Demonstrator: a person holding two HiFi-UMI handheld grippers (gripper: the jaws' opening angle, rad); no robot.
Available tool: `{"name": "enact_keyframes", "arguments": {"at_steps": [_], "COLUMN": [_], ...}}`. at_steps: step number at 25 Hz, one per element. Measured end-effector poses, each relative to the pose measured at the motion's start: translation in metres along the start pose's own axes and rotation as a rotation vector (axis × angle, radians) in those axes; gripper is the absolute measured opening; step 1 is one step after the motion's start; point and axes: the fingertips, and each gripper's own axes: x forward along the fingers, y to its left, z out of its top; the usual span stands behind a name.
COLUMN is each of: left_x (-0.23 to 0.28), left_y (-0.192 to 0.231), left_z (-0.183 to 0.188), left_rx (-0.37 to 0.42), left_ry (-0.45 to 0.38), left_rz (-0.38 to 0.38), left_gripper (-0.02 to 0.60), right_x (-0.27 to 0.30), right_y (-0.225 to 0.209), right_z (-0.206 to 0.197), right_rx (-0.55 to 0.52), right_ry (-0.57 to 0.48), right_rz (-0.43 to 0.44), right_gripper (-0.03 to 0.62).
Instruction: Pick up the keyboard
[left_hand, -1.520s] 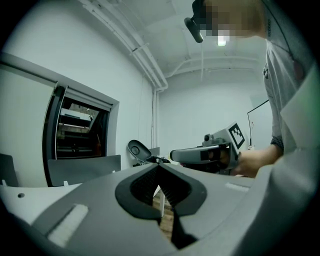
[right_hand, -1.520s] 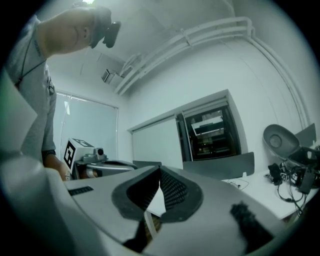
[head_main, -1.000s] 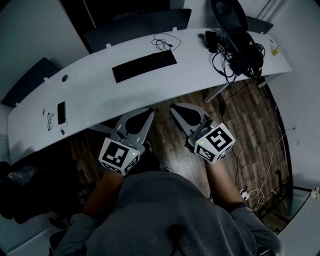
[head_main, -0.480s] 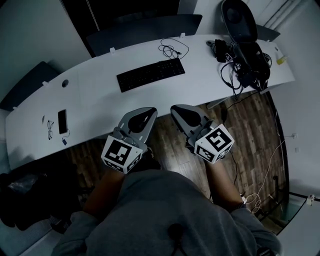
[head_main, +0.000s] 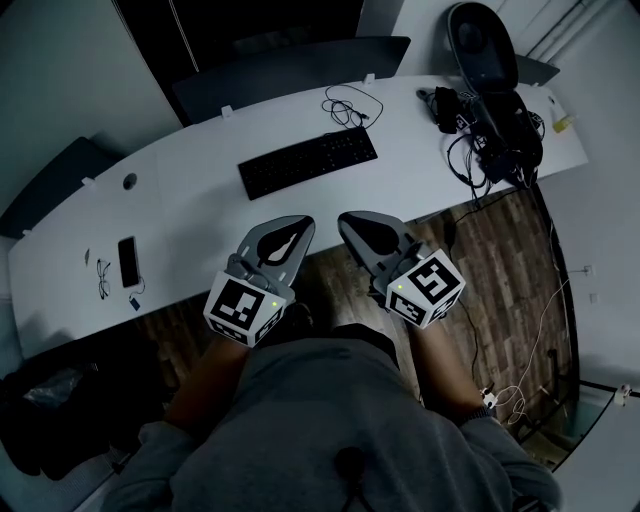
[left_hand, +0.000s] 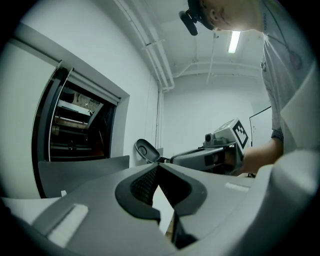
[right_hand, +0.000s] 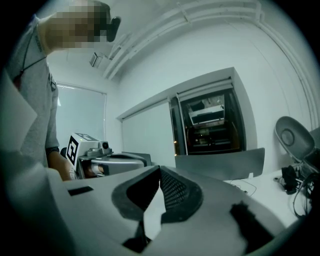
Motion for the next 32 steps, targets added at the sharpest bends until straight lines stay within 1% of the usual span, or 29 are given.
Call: {"name": "enact_keyframes", "arguments": {"at_steps": [9,17,22,32], "left_x": [0.007,0.029,0.055,0.11], "left_y": [0.023,0.045,0.057,0.089], "left_z": [-0.006,-0.009,-0.008,-0.013], "left_rx": [-0.008,-0.016,-0.015,-0.059], "left_ry": [0.021,0.029,0.035,0.051], "left_rz": [-0.001,0.033,0.064,0.155], "left_gripper": [0.008,0.008,0.008,0.008], "right_x": [0.019,0.037,0.048,0.071], "right_y": [-0.014,-0.041,-0.07,-0.139], "right_z": [-0.003,-0.006,-0.004,-0.008], "right_rx": [0.013,0.011,0.019,0.034], "right_ry": [0.002,0.02,0.004,0.043], "right_rz": [-0.005,0.034,0.075,0.164], "right_gripper": [0.015,0.015,0.015,0.015]}}
